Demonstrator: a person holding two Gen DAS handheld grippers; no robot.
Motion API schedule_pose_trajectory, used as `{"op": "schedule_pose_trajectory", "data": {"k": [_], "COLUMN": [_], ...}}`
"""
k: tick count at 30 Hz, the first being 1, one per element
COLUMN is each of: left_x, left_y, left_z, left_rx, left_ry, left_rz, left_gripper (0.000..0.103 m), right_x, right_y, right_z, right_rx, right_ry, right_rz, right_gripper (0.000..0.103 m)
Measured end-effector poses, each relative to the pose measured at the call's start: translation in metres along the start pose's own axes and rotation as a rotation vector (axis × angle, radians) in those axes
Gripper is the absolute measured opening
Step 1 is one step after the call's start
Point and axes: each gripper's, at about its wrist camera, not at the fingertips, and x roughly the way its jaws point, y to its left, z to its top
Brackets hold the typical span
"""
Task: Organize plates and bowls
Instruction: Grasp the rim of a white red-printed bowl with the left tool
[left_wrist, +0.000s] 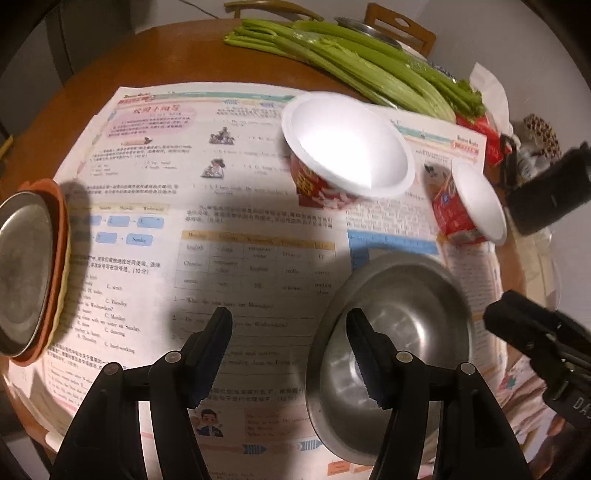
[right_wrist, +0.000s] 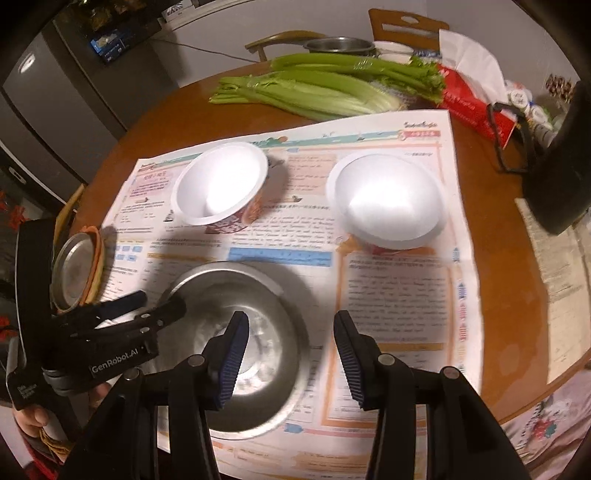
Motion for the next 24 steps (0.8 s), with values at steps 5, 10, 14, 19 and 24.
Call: {"op": "schedule_pose_trajectory", "data": {"k": [5, 10, 14, 19, 24], "left_x": [-0.017, -0.020, -0.004, 0.010, 0.019], "left_y": [0.002, 0.009, 0.013, 0.028, 0.036], "left_z": [0.021, 0.046, 0.068, 0.086, 0.101], "left_rx": [0.007, 0.011, 0.005, -0.053, -0.091], "left_ry": [-0.065, -0.069, -0.063, -0.058, -0.061], "left_rz": [0.008, 0.013, 0.009, -0.029, -0.031], "left_gripper": [0.067, 0.067, 0.067, 0.067, 0.067], "right_x": [0.004, 0.012, 0.021, 0.035, 0.051], "right_y": [0.001, 0.010, 0.023, 0.013, 0.013], "right_z": [0.020, 0.044, 0.062, 0.082, 0.095], "right_rx": [0.016, -0.009, -0.036, 0.051, 0.052], "right_ry": [-0.002, 0.013, 0.000, -0.015, -0.009], "right_rz": [-0.011, 0.018, 0.020, 0.081, 0.046], "right_gripper": [0.048, 0.048, 0.048, 0.048, 0.048]}}
